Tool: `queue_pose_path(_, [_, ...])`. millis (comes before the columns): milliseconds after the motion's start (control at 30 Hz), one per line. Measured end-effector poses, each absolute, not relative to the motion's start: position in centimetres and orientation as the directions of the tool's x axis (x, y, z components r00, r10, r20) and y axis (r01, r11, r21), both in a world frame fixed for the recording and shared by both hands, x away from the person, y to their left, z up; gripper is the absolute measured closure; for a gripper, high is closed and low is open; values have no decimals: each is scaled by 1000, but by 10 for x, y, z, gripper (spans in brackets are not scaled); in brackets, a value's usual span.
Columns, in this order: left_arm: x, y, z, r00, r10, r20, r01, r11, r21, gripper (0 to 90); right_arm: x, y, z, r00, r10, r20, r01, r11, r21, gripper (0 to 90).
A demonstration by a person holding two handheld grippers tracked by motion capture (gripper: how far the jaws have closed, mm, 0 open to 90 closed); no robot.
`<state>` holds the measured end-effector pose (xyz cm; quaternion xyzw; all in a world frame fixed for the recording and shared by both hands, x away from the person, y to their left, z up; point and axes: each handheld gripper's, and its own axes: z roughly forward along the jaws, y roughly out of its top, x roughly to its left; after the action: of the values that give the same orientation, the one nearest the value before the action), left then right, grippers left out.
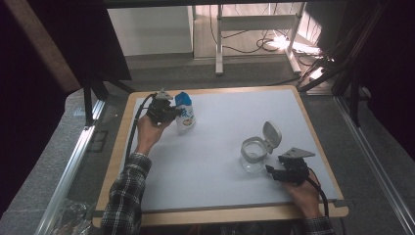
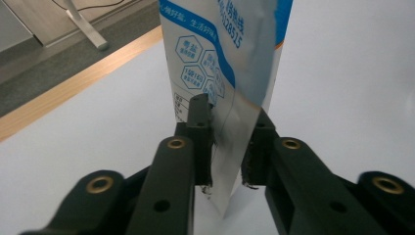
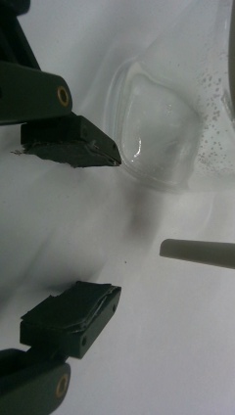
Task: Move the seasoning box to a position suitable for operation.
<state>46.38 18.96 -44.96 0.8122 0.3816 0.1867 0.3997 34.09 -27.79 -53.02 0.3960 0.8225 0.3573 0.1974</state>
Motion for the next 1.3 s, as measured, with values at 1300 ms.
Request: queue_pose_path(1300, [435,186,-433,683,730,-24,413,-358,837,900,341,-277,-530,-612,790,-39,512,434,741,323])
